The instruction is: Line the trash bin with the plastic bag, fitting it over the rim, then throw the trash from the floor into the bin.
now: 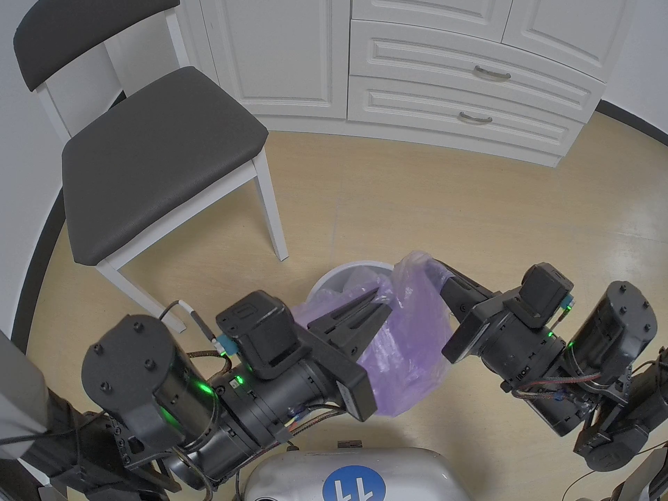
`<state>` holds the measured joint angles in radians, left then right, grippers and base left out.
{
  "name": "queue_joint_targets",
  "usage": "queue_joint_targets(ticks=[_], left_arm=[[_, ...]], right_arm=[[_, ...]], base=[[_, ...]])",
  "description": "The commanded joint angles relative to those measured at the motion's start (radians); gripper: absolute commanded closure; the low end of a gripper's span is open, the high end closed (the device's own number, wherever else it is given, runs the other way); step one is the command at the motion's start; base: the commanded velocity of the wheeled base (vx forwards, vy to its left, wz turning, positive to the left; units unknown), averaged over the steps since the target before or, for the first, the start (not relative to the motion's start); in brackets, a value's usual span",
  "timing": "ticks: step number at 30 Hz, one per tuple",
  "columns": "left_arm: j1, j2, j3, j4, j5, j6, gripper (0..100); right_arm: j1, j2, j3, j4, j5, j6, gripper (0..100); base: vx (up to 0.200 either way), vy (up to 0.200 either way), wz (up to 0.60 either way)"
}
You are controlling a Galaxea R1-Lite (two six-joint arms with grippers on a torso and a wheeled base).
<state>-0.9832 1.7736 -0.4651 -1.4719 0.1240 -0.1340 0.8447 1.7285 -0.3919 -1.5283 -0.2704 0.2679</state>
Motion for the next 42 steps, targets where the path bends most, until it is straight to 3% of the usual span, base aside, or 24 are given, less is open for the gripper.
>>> queue_joint_targets(ticks=[1, 8, 9, 10, 14, 15, 16, 18, 26, 30, 35, 42], left_arm=[[0.026, 0.095, -0.017, -0.059, -0.001, -0.004, 100], [0.031, 0.086, -0.035, -0.056, -0.001, -0.002, 100], [0.034, 0.084, -0.087, -0.034, -0.007, -0.002, 100], [0.034, 0.084, -0.087, -0.034, -0.007, -0.002, 100], [0.043, 0.046, -0.230, 0.214, -0.023, -0.002, 100], [0.044, 0.038, -0.242, 0.242, -0.024, -0.004, 100], [0.049, 0.023, -0.287, 0.331, -0.026, -0.018, 100], [0.054, 0.020, -0.317, 0.375, -0.023, -0.064, 100], [0.097, 0.076, -0.322, 0.400, -0.037, -0.110, 100], [0.144, 0.136, -0.323, 0.389, -0.080, -0.122, 100], [0.187, 0.221, -0.382, 0.378, -0.127, -0.207, 100], [0.205, 0.314, -0.446, 0.378, -0.132, -0.249, 100]], right_arm=[[-0.056, 0.120, 0.016, -0.043, 0.014, -0.006, 100], [-0.068, 0.086, 0.007, -0.015, 0.014, -0.038, 100], [-0.084, 0.045, -0.031, 0.077, 0.017, -0.047, 100], [-0.084, 0.045, -0.031, 0.077, 0.017, -0.047, 100], [-0.111, -0.090, -0.225, 0.524, 0.036, -0.027, 100], [-0.115, -0.102, -0.242, 0.566, 0.040, -0.018, 100], [-0.115, -0.144, -0.295, 0.705, 0.048, 0.031, 100], [-0.115, -0.170, -0.338, 0.801, 0.057, 0.096, 100], [-0.128, -0.064, -0.343, 0.823, 0.085, 0.137, 100], [-0.187, 0.000, -0.351, 0.821, 0.100, 0.136, 100], [-0.246, 0.046, -0.349, 0.786, 0.162, 0.139, 100], [-0.266, 0.092, -0.341, 0.738, 0.185, 0.139, 100]], base=[[0.000, 0.000, 0.00], [0.000, 0.000, 0.00], [0.000, 0.000, 0.00], [0.000, 0.000, 0.00], [0.000, 0.000, 0.00], [0.000, 0.000, 0.00], [0.000, 0.000, 0.00], [0.000, 0.000, 0.00], [0.000, 0.000, 0.00], [0.000, 0.000, 0.00], [0.000, 0.000, 0.00], [0.000, 0.000, 0.00]])
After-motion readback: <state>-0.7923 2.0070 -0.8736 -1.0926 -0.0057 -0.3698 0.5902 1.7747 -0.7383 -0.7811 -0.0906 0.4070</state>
